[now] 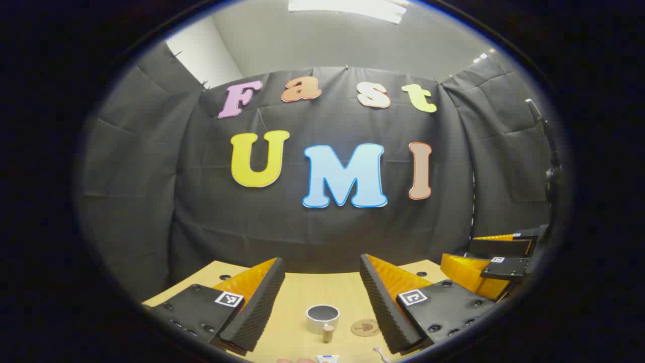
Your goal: Put the toothbrush and toothpaste on the desktop into the cup, then pick up the cup and place it on the coaster on the desktop.
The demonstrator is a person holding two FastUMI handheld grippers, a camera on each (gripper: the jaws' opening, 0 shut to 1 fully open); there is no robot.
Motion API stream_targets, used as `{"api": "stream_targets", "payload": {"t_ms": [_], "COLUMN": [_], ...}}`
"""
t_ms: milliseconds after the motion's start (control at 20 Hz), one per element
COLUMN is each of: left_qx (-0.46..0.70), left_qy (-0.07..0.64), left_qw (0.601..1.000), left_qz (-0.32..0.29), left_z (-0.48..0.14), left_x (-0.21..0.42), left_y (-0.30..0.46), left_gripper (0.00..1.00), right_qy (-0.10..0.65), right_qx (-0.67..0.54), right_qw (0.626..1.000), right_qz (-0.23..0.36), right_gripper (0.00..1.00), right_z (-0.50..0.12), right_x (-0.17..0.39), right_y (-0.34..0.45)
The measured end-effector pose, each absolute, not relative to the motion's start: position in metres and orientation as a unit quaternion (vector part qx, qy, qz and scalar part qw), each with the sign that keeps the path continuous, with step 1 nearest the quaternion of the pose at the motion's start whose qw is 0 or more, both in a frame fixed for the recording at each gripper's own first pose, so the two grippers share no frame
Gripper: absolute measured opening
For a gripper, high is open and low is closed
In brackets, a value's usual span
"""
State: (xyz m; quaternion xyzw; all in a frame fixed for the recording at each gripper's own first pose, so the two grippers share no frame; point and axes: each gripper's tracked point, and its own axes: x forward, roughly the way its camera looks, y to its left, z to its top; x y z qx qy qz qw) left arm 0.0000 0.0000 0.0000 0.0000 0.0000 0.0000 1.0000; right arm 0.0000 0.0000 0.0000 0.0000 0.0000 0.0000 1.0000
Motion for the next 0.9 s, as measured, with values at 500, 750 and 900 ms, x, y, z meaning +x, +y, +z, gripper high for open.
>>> {"api": "stream_targets", "payload": {"t_ms": [500,750,900], "left_qx": [-0.011,-0.002,-0.012], "left_qy": [0.021,0.052,0.101], "left_qw": [0.999,0.998,0.994], "left_qz": [-0.04,-0.033,-0.043], "left_z": [-0.016,-0.036,-0.062], "left_x": [0.007,0.009,0.011], "left_y": [-0.008,0.002,0.0], "left_gripper": [0.97,0.93,0.96], "right_qy": [0.035,0.068,0.104], "right_qx": [0.0,-0.01,-0.028], "right_qw": [0.999,0.998,0.994], "right_qz": [-0.005,-0.014,-0.031], "right_gripper": [0.94,0.94,0.94], "right_z": [-0.012,-0.028,-0.049], "right_x": [-0.008,-0.007,-0.008], "right_y": [0.006,0.01,0.007]}}
